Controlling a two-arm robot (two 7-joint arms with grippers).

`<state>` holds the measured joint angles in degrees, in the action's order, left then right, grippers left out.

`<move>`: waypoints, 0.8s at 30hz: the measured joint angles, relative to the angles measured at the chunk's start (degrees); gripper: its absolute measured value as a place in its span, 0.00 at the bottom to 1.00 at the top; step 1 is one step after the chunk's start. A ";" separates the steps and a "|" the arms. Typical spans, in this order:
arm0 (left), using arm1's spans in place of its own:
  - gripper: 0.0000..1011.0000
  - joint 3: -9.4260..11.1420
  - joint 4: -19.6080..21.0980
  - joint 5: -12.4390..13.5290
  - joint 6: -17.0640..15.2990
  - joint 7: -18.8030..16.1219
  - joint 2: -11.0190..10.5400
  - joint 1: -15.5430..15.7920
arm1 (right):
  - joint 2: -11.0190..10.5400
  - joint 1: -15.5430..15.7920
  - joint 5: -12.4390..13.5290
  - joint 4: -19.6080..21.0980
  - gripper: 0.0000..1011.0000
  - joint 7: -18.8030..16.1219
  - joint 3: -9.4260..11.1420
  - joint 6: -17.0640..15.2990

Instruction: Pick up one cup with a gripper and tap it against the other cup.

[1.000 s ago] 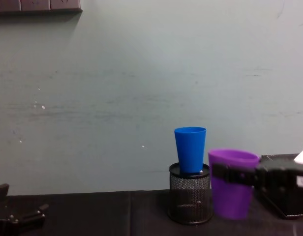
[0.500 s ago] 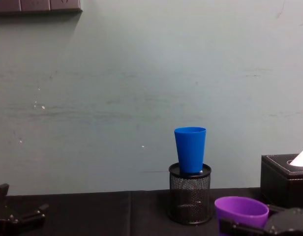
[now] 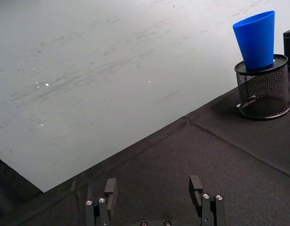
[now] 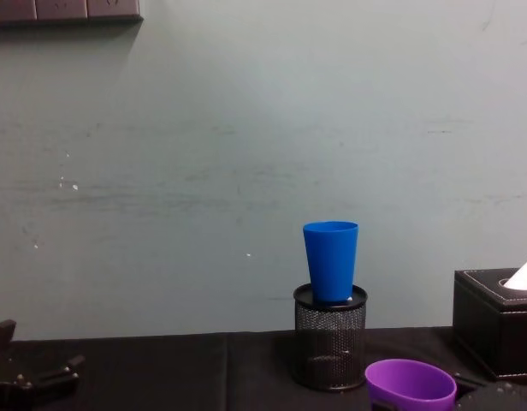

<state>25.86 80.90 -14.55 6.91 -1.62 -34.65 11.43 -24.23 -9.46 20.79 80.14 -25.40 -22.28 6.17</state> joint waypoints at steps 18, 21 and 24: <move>0.99 0.00 0.00 0.00 0.00 0.00 0.00 0.00 | 2.31 -0.62 0.25 -2.42 0.72 -0.90 1.04 -1.37; 0.99 0.00 0.00 0.00 0.00 0.00 0.00 0.00 | 2.29 -0.61 0.25 -2.43 0.72 -0.90 1.04 -1.37; 0.99 0.00 0.00 0.00 0.00 0.00 0.00 0.00 | 2.27 -0.62 0.25 -2.43 0.72 -0.90 1.04 -1.37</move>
<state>25.86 80.90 -14.55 6.91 -1.62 -34.65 11.43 -21.96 -10.07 21.04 77.72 -26.30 -21.25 4.79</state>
